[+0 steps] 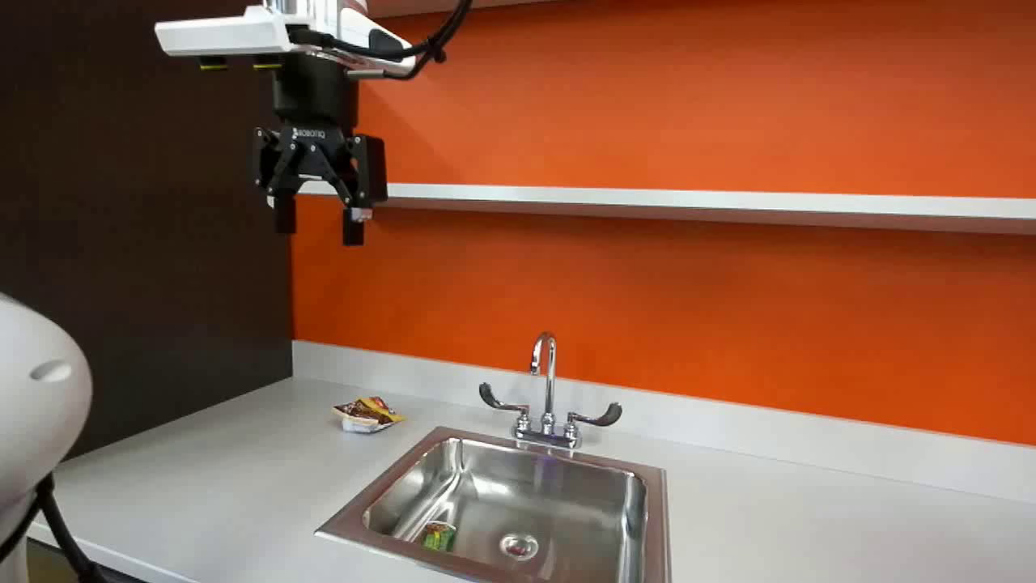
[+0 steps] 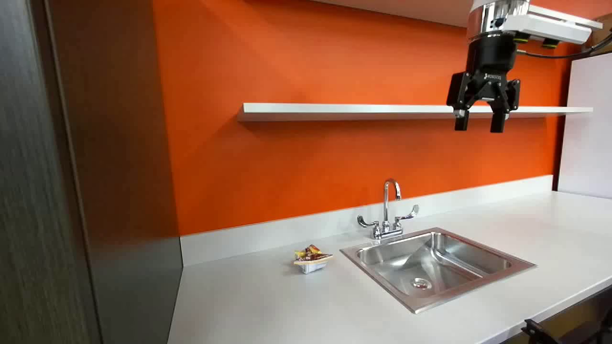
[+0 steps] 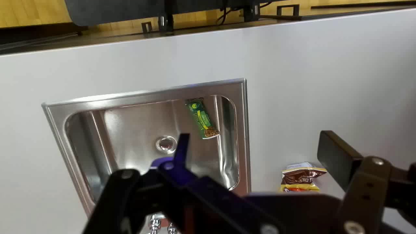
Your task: Remove the packet from the sink
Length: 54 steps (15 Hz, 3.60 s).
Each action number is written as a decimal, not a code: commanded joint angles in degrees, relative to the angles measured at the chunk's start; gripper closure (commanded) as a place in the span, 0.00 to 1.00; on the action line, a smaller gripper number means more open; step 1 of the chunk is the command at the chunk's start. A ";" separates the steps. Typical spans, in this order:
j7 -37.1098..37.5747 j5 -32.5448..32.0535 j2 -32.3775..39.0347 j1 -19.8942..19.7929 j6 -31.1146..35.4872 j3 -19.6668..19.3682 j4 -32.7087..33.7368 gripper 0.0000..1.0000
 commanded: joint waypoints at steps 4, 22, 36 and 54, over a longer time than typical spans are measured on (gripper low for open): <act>-0.53 0.46 0.19 -0.79 -0.10 0.50 0.16 0.00; -8.96 -1.49 27.30 -1.70 25.50 -5.95 -1.42 0.00; -12.48 0.17 58.04 -2.73 42.41 -4.41 7.98 0.00; -10.29 -3.86 76.27 -2.20 44.32 0.82 16.63 0.00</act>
